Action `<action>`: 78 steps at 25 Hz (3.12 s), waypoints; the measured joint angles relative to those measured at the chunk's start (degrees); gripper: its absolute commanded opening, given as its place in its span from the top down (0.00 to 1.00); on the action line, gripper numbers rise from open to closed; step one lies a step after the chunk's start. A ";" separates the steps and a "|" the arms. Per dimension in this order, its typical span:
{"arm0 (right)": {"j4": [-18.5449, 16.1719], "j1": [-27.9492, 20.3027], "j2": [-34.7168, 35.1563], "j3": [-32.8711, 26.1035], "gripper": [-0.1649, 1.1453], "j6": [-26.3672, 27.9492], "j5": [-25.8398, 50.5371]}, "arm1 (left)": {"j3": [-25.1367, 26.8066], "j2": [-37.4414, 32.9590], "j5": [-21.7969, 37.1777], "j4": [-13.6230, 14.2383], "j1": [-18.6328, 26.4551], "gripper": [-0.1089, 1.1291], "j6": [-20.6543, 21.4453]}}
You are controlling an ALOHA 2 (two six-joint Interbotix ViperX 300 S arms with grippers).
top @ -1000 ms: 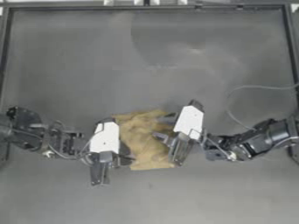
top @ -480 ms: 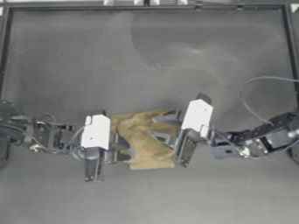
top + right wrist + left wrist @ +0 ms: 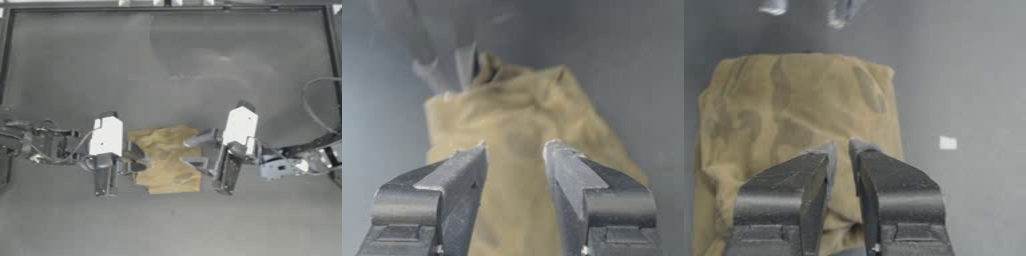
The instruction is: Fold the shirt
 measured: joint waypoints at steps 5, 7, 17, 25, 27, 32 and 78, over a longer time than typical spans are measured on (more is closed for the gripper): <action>4.22 -0.97 -2.46 0.97 0.28 -4.39 -4.31 | 0.00 -0.88 2.55 0.09 0.44 0.42 0.00; 5.36 -1.41 -3.25 1.05 0.28 -5.98 -6.42 | 0.00 -1.05 3.60 0.00 0.44 0.41 0.00; 9.32 -3.16 -5.89 2.46 0.28 -11.16 -12.92 | 0.09 -3.25 8.44 0.00 0.62 0.41 -0.09; 11.16 -3.34 -9.14 4.13 0.28 -13.01 -14.77 | 0.09 -3.78 11.69 0.09 1.14 0.41 0.00; 11.25 -3.52 -10.63 5.01 0.28 -13.27 -14.77 | 0.09 -4.66 12.48 0.09 1.14 0.42 0.00; 12.39 -4.66 -13.71 6.77 0.28 -14.24 -14.77 | 0.09 -7.56 14.77 0.09 1.58 0.42 -0.09; 14.33 -13.62 -32.87 14.50 0.28 -23.82 -24.26 | 14.15 -37.62 19.25 1.32 5.36 0.42 -2.64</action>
